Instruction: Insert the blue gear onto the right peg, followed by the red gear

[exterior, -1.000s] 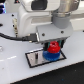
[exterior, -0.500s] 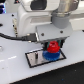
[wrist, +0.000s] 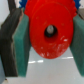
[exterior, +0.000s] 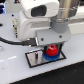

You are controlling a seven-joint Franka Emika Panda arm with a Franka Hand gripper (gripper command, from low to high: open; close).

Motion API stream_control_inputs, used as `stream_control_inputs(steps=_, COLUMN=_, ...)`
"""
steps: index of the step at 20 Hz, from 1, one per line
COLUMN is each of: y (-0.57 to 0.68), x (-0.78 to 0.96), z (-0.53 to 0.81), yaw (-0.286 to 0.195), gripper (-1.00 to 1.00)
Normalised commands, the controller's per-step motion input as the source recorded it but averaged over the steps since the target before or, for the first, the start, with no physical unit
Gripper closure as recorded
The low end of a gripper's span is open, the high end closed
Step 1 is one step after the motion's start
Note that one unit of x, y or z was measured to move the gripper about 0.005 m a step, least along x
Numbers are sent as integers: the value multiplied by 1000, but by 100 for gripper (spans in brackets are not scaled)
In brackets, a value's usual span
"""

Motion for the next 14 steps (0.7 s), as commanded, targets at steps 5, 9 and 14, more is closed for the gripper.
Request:
stream_control_inputs(steps=5, y=12, x=58, z=-84, yaw=0, gripper=-100)
stream_control_inputs(steps=9, y=58, x=34, z=268, yaw=0, gripper=-100)
stream_control_inputs(steps=14, y=152, x=5, z=595, yaw=0, gripper=-100)
